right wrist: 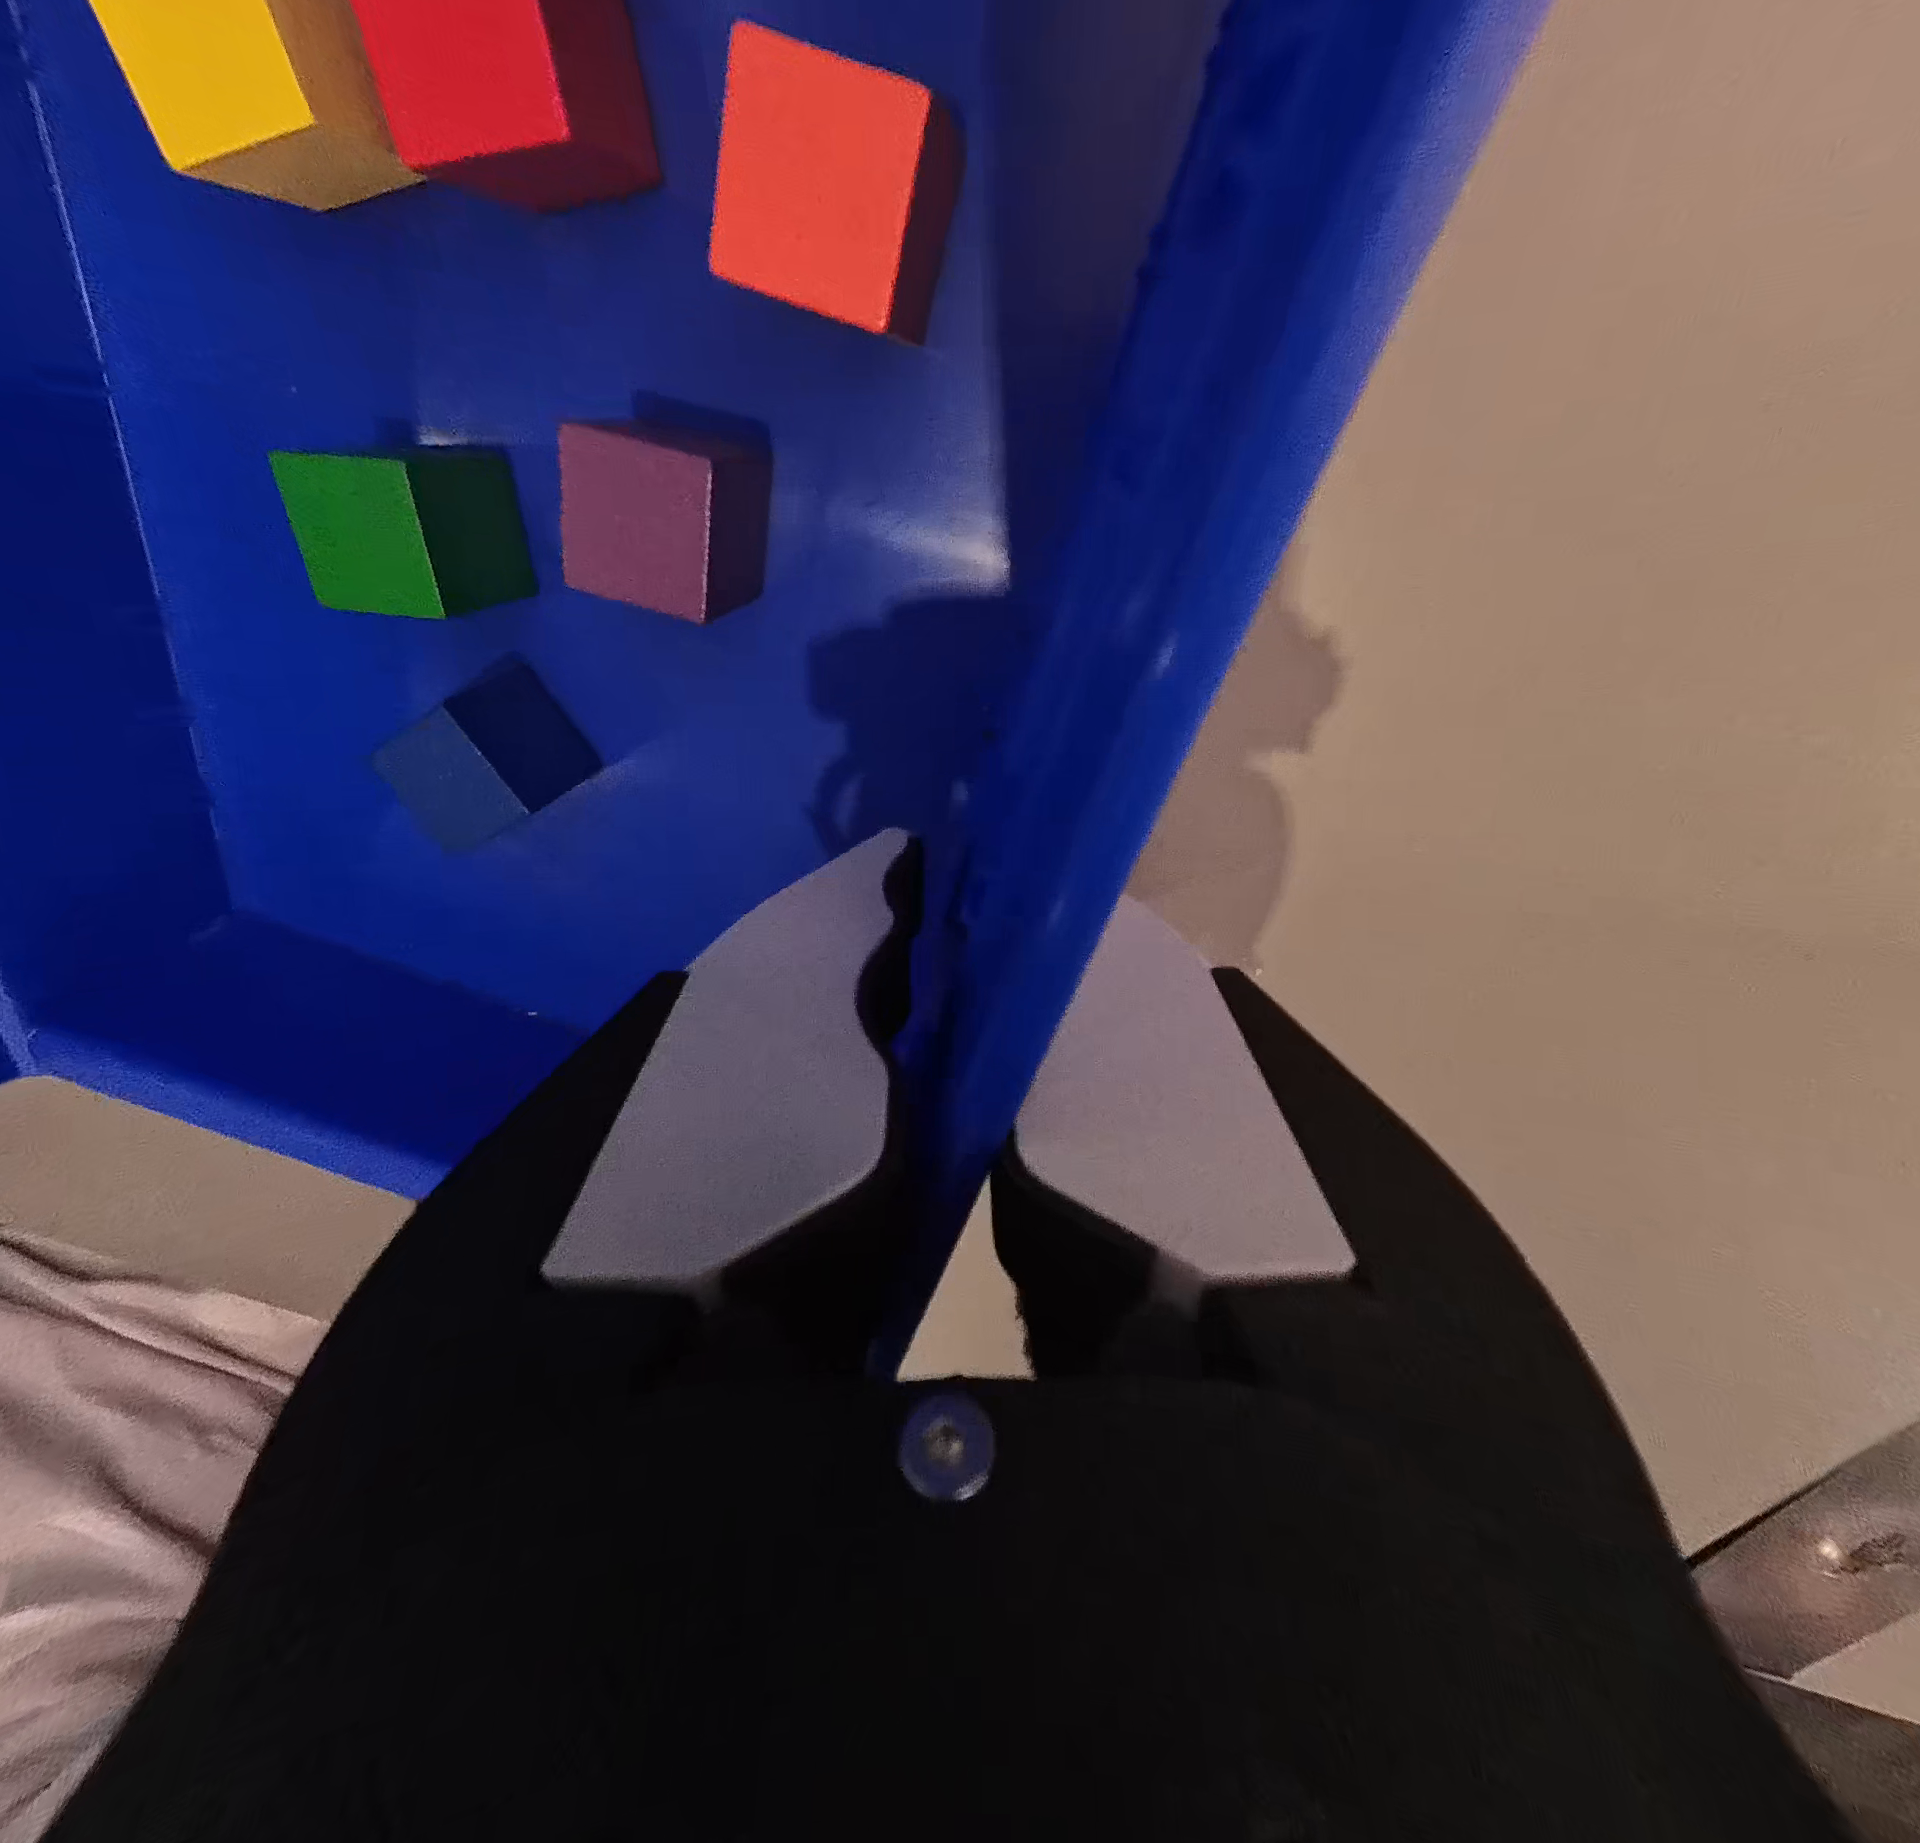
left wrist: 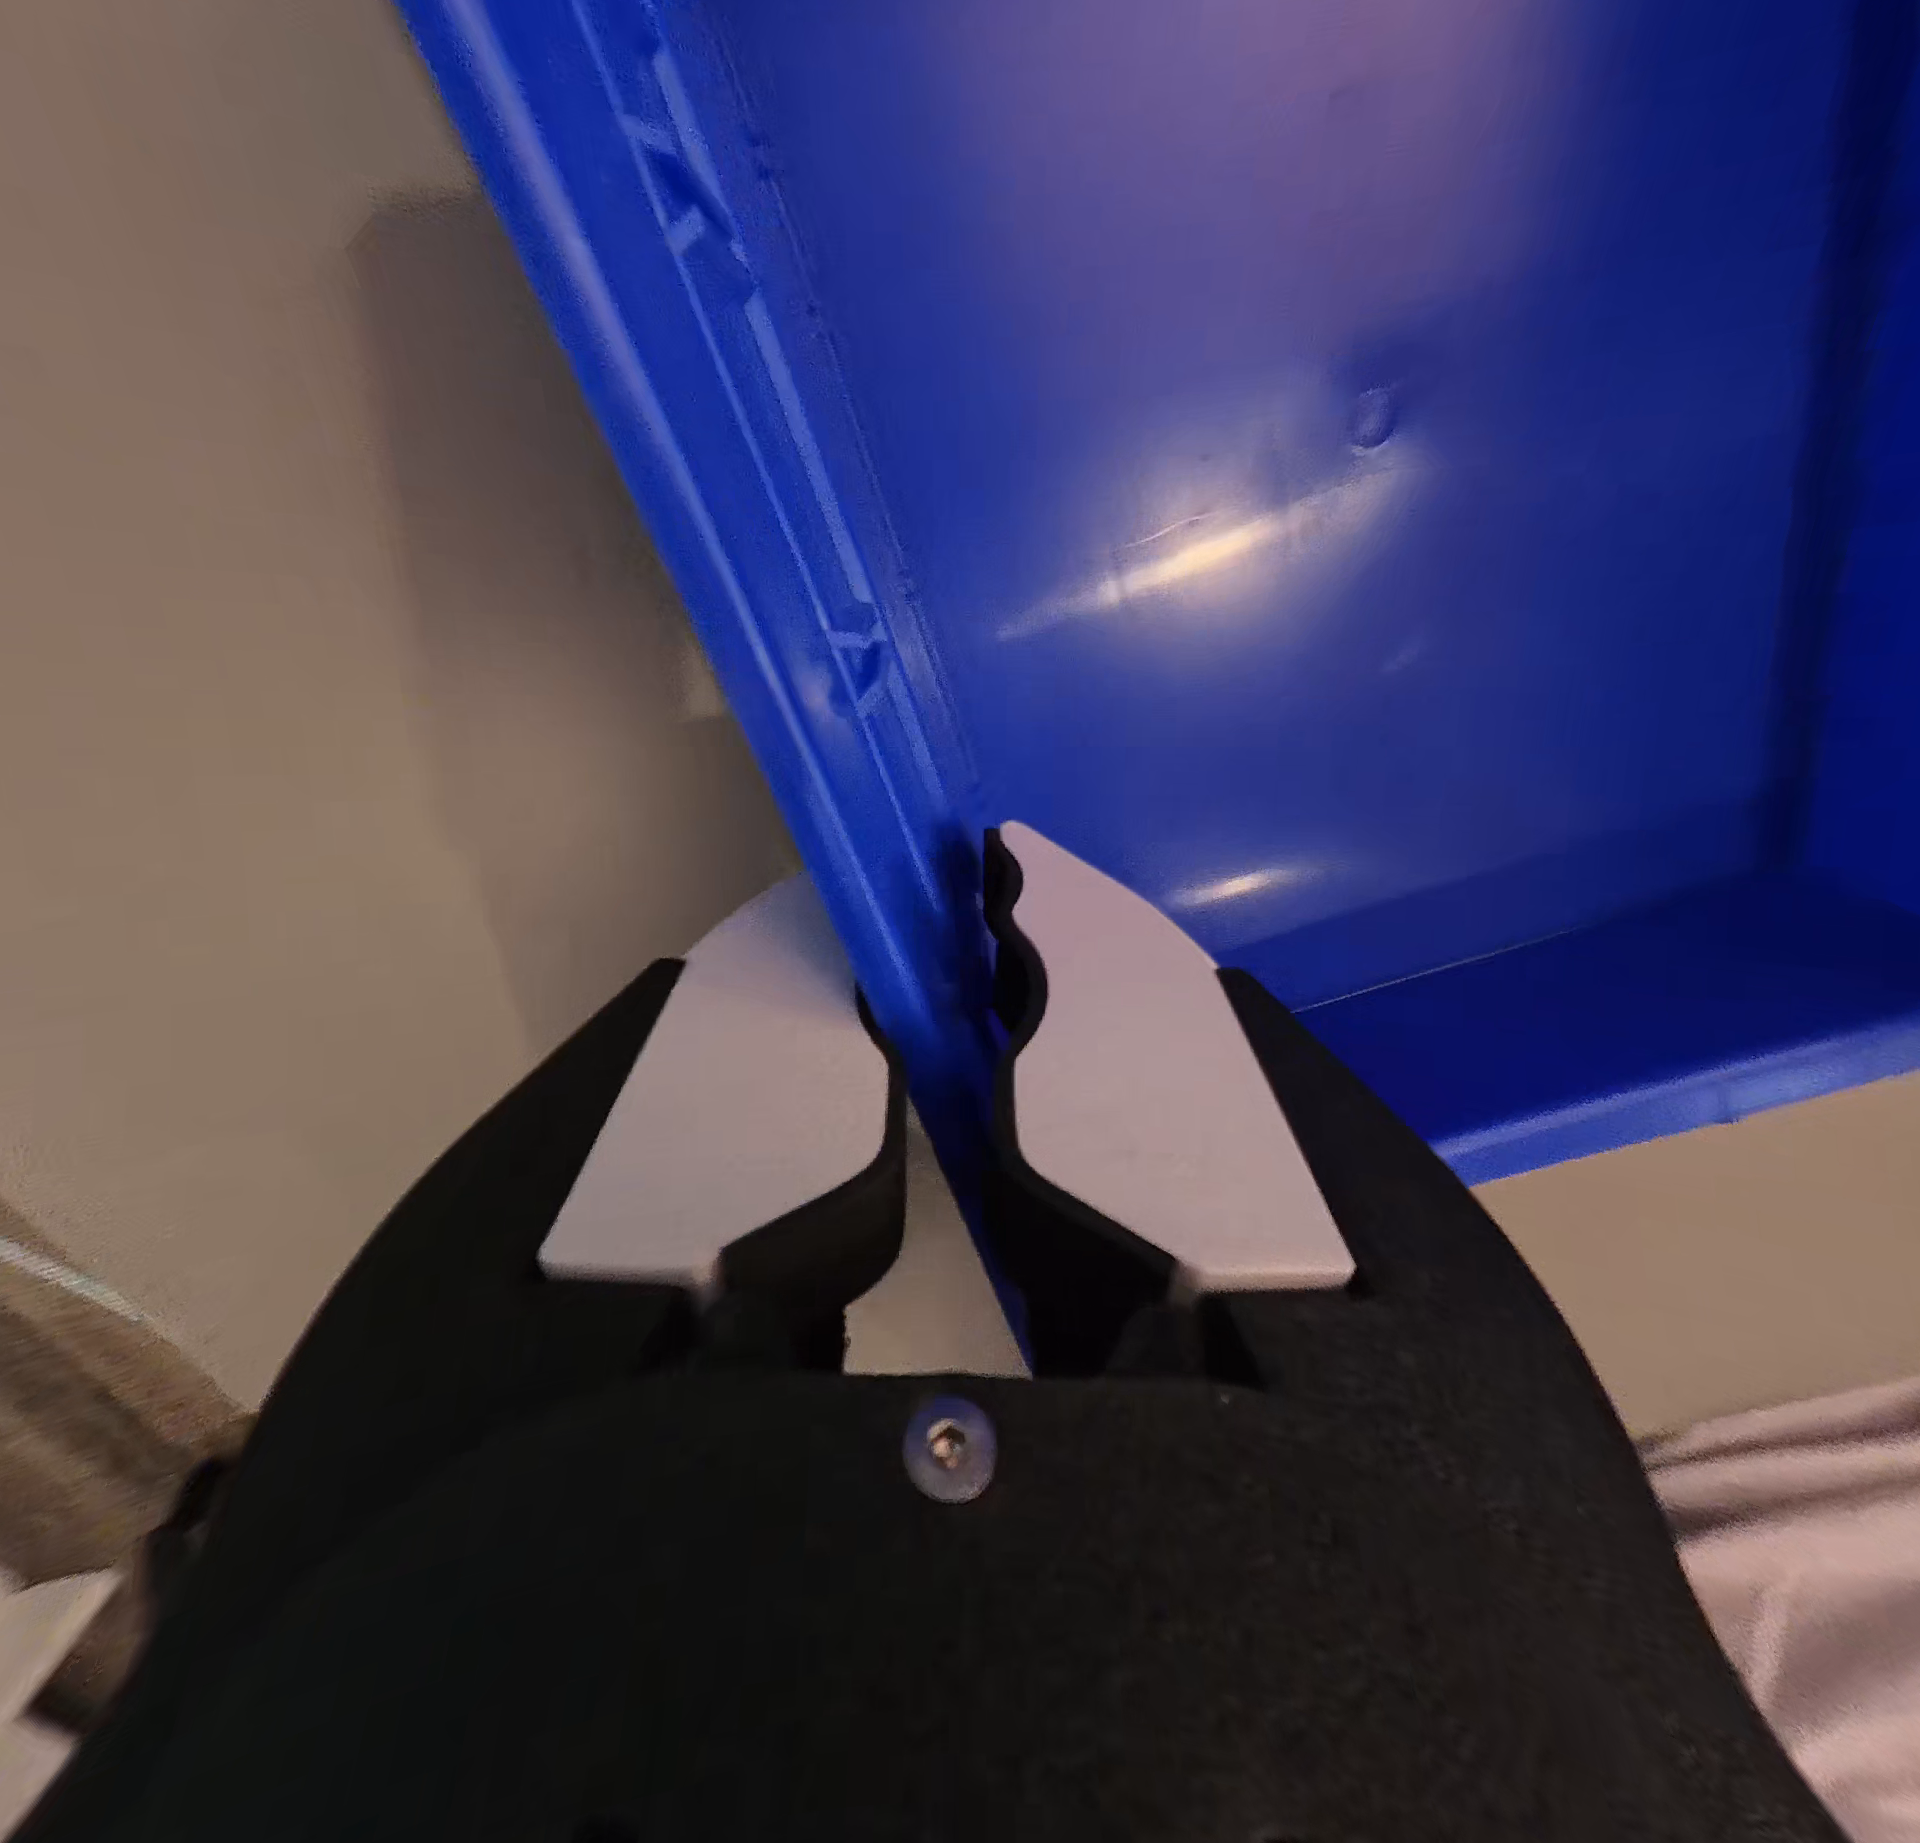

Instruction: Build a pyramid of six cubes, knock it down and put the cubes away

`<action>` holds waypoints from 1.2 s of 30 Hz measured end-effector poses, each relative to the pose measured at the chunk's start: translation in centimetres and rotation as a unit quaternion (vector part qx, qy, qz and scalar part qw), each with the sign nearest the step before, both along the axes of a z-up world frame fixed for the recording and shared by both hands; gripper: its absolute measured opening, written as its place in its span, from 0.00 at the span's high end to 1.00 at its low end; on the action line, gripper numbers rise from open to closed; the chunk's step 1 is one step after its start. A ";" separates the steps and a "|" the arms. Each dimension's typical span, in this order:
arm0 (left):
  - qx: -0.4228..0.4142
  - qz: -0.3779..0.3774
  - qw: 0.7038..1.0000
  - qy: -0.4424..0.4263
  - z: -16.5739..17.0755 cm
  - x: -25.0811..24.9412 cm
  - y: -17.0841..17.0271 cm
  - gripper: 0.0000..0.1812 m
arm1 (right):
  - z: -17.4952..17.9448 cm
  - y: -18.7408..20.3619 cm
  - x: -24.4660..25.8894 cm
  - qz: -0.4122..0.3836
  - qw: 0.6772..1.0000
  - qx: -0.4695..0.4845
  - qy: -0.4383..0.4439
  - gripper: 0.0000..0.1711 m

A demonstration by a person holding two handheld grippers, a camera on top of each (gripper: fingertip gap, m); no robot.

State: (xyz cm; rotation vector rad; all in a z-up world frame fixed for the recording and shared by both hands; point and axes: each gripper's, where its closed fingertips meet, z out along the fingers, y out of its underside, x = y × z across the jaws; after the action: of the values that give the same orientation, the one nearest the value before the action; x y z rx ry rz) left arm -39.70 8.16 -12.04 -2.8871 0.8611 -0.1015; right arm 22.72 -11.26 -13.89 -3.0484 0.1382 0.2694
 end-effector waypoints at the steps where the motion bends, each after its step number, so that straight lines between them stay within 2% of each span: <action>1: 0.004 -0.014 1.000 0.009 0.0 1.4 -0.1 0.92 | 0.0 0.3 -0.4 0.005 1.000 0.001 0.000 0.93; 6: -0.008 -0.093 0.995 -0.036 0.0 9.1 -2.2 0.92 | 0.1 1.5 -3.2 0.032 0.999 -0.005 0.008 0.92; 11: 0.034 -0.125 0.991 -0.017 -0.2 13.6 -3.0 0.93 | 0.2 2.6 -6.8 0.062 0.998 -0.014 0.025 0.90; 14: 0.051 -0.136 0.989 0.017 -0.2 14.4 -3.7 0.89 | 0.2 2.6 -7.7 0.067 0.997 -0.028 0.017 0.89; 22: 0.040 -0.160 0.986 0.013 0.1 16.8 -6.4 0.81 | -0.5 5.2 -5.9 0.046 0.999 0.013 -0.023 0.84; 25: 0.045 -0.171 0.984 0.017 -0.1 17.6 -6.8 0.79 | -0.5 5.1 -5.1 0.035 0.999 0.014 -0.024 0.87; 28: 0.041 -0.178 0.983 -0.015 0.0 19.0 -7.4 0.80 | -0.6 4.5 -4.3 0.026 1.000 0.011 -0.009 0.89; 31: 0.040 -0.195 0.979 -0.046 0.0 20.8 -8.2 0.79 | -0.6 3.5 -2.5 0.017 0.999 0.001 -0.030 0.89; 33: 0.042 -0.205 0.976 -0.053 0.1 21.5 -8.5 0.78 | -0.5 3.1 -2.3 0.012 1.000 0.006 -0.008 0.93; 36: 0.038 -0.218 0.973 -0.071 0.3 21.7 -8.3 0.76 | -0.5 2.8 -2.0 0.008 1.000 0.009 0.000 0.93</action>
State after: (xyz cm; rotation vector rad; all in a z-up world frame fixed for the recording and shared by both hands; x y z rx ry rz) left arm -18.04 -0.13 -11.76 -2.5349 1.4168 -0.3046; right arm 20.74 -8.44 -14.42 -3.0337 0.1099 0.2693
